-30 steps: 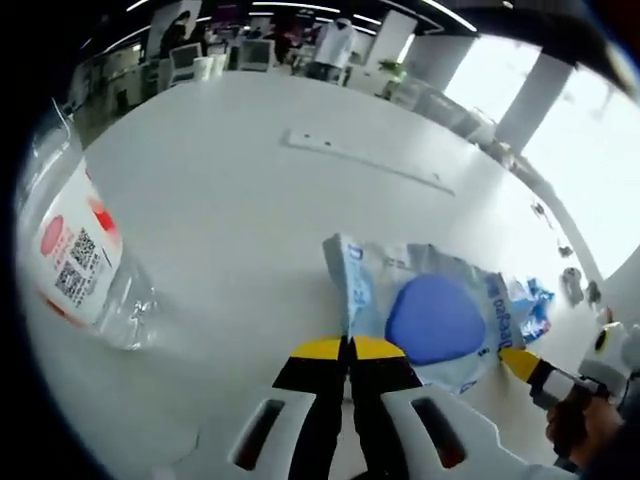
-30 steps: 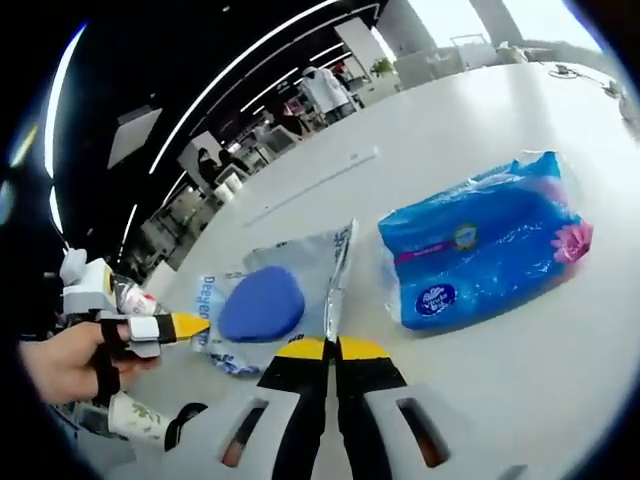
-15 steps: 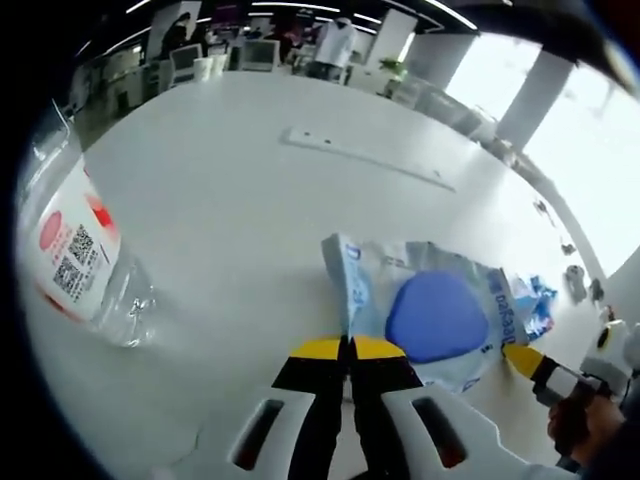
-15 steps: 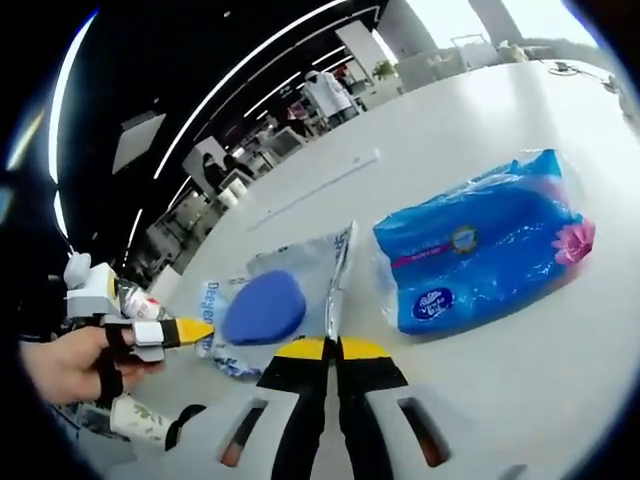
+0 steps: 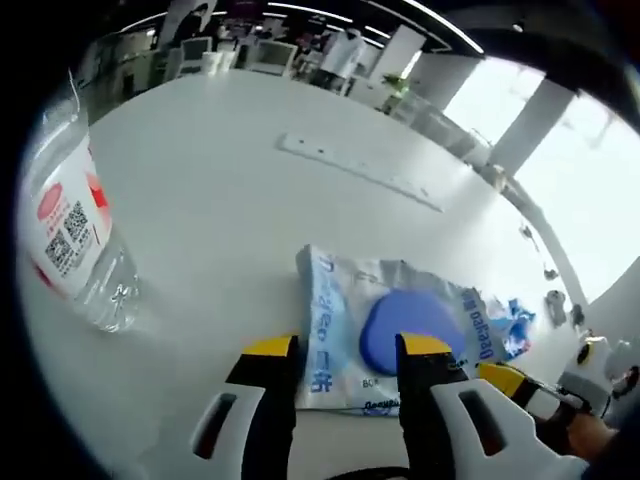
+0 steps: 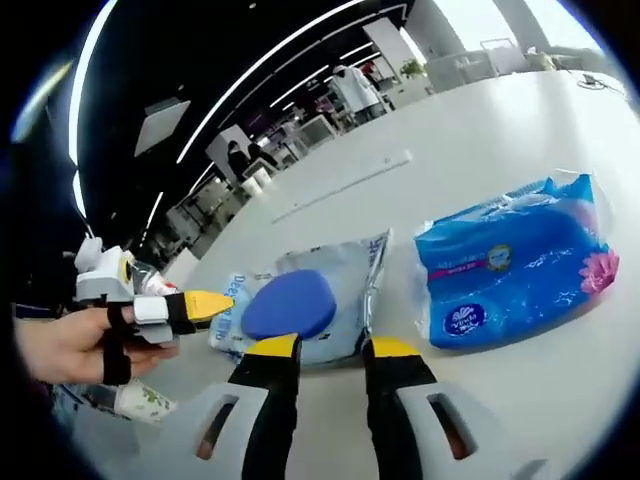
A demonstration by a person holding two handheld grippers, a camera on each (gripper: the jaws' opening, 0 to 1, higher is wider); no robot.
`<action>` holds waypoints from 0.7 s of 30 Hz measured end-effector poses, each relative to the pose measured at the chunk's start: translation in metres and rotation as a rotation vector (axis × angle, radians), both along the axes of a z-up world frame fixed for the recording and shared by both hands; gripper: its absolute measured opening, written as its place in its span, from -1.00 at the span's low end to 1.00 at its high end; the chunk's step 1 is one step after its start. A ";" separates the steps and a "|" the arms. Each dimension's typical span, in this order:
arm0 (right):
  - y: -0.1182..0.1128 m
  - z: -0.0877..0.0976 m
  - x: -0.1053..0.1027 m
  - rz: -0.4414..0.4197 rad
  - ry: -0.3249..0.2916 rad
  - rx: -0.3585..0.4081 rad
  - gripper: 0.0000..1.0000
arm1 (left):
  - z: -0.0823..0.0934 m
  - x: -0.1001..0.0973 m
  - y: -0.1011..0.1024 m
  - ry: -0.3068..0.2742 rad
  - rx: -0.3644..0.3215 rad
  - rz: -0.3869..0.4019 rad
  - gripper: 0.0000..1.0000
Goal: Arrange the tabletop items into an orderly group along one side of the table until the central work area is clear of visible clutter.
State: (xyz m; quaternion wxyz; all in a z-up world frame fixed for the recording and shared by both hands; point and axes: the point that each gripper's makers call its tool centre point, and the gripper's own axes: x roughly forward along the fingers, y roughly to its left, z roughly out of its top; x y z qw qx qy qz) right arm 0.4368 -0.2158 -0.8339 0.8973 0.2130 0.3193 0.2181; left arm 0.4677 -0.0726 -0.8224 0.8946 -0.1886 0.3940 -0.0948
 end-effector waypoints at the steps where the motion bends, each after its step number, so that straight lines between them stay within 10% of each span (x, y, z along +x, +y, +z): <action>1: 0.001 0.001 -0.001 0.004 -0.001 -0.005 -0.43 | 0.002 0.000 -0.001 -0.005 0.009 -0.012 -0.22; 21: -0.014 0.023 -0.043 0.097 -0.072 -0.047 0.11 | 0.059 -0.040 -0.020 -0.136 0.007 -0.159 0.61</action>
